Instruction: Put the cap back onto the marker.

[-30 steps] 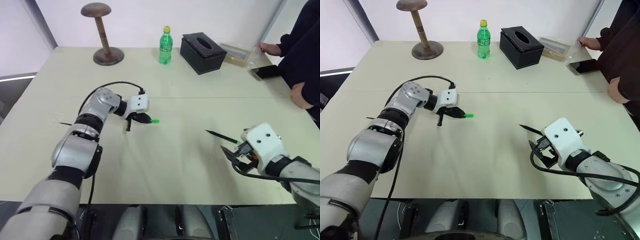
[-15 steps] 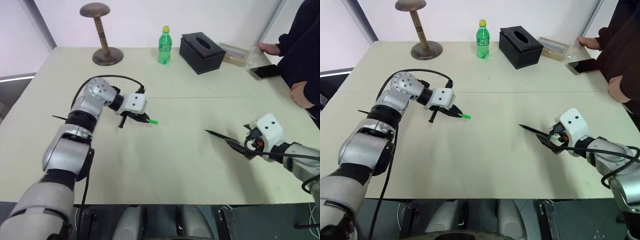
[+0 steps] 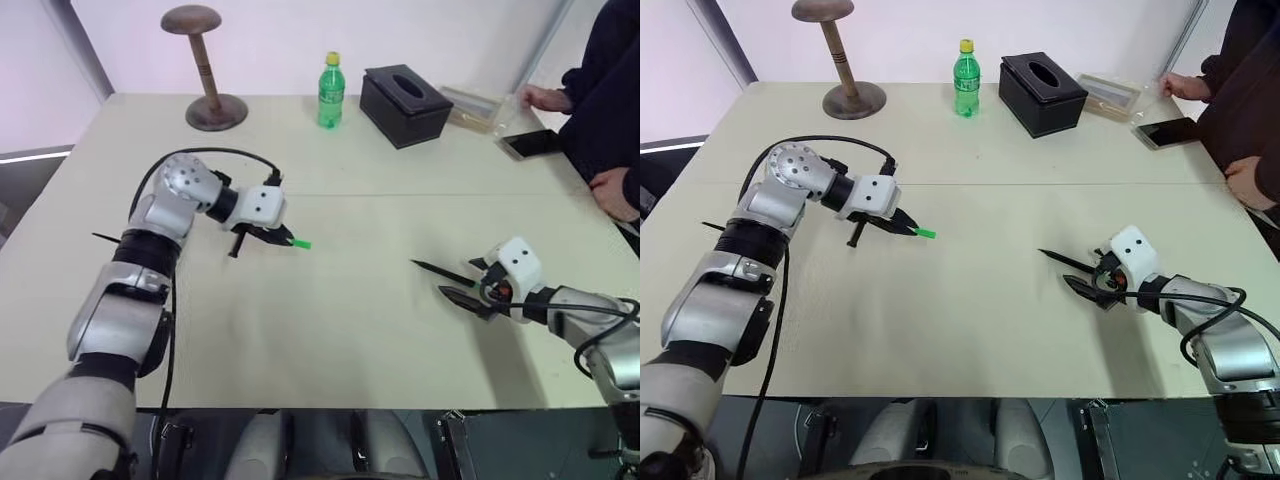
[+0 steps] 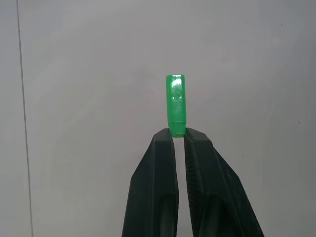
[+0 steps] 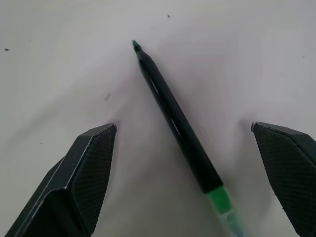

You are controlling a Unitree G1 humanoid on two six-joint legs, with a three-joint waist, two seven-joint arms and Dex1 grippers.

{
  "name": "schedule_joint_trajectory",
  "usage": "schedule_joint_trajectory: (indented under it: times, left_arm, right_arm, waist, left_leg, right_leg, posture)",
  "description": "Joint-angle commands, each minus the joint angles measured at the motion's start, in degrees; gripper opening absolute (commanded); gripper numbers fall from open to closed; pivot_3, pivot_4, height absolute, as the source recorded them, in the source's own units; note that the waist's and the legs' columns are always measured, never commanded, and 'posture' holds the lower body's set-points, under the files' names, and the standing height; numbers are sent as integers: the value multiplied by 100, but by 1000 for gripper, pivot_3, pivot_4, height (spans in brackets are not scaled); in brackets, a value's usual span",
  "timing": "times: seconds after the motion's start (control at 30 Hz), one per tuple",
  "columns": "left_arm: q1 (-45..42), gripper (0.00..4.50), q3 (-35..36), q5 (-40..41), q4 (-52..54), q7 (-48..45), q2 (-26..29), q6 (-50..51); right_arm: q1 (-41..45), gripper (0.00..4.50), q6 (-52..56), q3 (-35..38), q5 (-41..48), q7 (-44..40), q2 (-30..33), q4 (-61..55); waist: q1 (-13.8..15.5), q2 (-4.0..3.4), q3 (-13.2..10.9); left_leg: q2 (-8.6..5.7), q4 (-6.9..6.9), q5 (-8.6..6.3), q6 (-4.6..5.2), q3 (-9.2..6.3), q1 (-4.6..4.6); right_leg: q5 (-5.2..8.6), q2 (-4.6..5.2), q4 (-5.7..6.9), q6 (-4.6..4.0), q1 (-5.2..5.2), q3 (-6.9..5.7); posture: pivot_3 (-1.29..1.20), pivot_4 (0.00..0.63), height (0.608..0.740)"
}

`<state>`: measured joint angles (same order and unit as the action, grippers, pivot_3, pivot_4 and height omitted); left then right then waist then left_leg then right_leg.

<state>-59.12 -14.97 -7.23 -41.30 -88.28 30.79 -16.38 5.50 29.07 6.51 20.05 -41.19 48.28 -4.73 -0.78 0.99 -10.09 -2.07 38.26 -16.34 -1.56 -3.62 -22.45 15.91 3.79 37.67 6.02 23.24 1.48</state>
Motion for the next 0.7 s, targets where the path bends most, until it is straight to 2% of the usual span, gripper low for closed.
schedule_joint_trajectory:
  times: [0.03, 0.3, 0.4, 0.43, 0.63, 0.7]
  left_arm:
    - [48, 46, 56, 183, 411, 33, 109, 179]
    - [301, 46, 88, 448, 1182, -39, 332, 637]
    - [317, 0, 72, 508, 1315, -10, 375, 730]
    - [326, 0, 67, 523, 1347, -2, 385, 749]
    - [328, 0, 46, 563, 1416, 21, 383, 813]
    - [327, 0, 45, 584, 1411, 6, 370, 846]
  right_arm:
    - [123, 4500, -201, 44, -94, -172, -24, 156]
    - [234, 4500, -443, -38, -288, -412, -109, 647]
    - [254, 3637, -494, -58, -320, -457, -150, 751]
    - [255, 3211, -504, -62, -333, -467, -159, 767]
    - [276, 65, -508, -60, -379, -502, -187, 811]
    - [268, 25, -504, -49, -395, -499, -191, 795]
  waist:
    - [0, -1, 0]
    - [-6, -1, 1]
    - [-7, -1, 1]
    - [-6, -2, 1]
    - [-3, -2, 1]
    - [-2, -2, 1]
  left_leg:
    - [0, 0, 0, 0, 0, 0]
    - [2, 1, 0, -1, 0, 2]
    - [2, 2, 1, -1, 0, 6]
    - [2, 3, 1, -1, 0, 6]
    - [1, 10, 1, -1, 0, 6]
    - [1, 12, 1, -1, 0, 6]
  right_leg:
    - [0, 0, 0, 0, 0, 0]
    - [0, 0, 3, 0, -1, 1]
    - [0, 0, 5, 0, -3, 1]
    - [0, 0, 7, 0, -3, 1]
    - [0, 1, 14, 0, -4, 2]
    - [0, 1, 15, 0, -4, 2]
  posture:
    - [0, 150, 740]
    - [0, 150, 740]
    - [0, 150, 740]
    - [0, 150, 740]
    - [0, 150, 740]
    - [0, 150, 740]
